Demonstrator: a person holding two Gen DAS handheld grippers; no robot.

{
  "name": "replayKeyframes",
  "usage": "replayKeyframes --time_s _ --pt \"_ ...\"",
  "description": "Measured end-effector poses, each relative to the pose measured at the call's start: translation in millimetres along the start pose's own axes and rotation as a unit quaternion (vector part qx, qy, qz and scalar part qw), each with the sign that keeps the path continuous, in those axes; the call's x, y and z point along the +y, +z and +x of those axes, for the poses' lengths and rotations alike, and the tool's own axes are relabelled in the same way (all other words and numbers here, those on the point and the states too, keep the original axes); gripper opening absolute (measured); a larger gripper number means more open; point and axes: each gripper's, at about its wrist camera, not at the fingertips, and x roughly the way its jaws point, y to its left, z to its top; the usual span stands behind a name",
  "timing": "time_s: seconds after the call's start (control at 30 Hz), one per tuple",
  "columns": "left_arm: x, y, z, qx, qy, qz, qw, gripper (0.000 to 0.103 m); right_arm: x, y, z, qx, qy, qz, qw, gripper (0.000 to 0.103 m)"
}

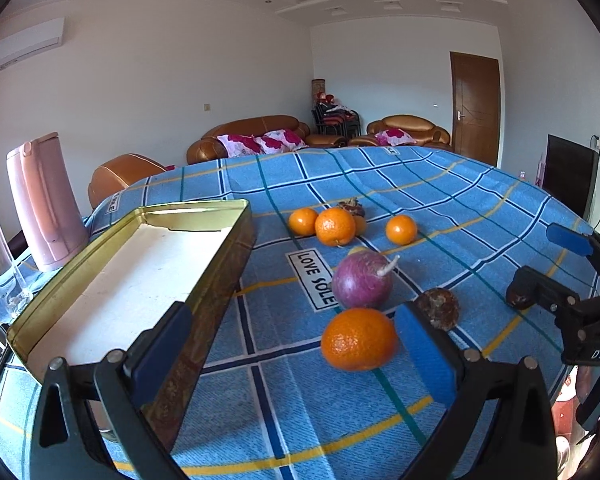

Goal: Organize fruits
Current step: 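Grasp a mandarin orange with the left tool while the right tool grasps a brown fruit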

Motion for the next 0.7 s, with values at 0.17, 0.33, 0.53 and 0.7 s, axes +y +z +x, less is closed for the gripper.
replayKeyframes --time_s 0.17,0.33,0.53,0.7 --pt "-8.9 0.6 8.1 0.019 -0.026 0.006 0.9995 0.099 -8.8 -9.2 5.8 0.016 0.007 0.006 1.000 0.102" --pt "-24.1 -2.8 20.0 0.051 -0.045 0.029 0.9973 0.092 -11.2 -17.1 9.4 0.030 0.011 0.001 0.999 0.098" --pt "-28.2 -5.6 28.2 0.075 -0.062 0.029 0.9949 0.086 -18.1 -26.7 21.4 0.063 0.014 0.007 0.998 0.078" --pt "-23.9 -7.8 38.0 0.103 -0.088 0.013 0.9907 0.062 -17.4 -32.1 27.4 0.079 0.026 0.006 0.997 0.056"
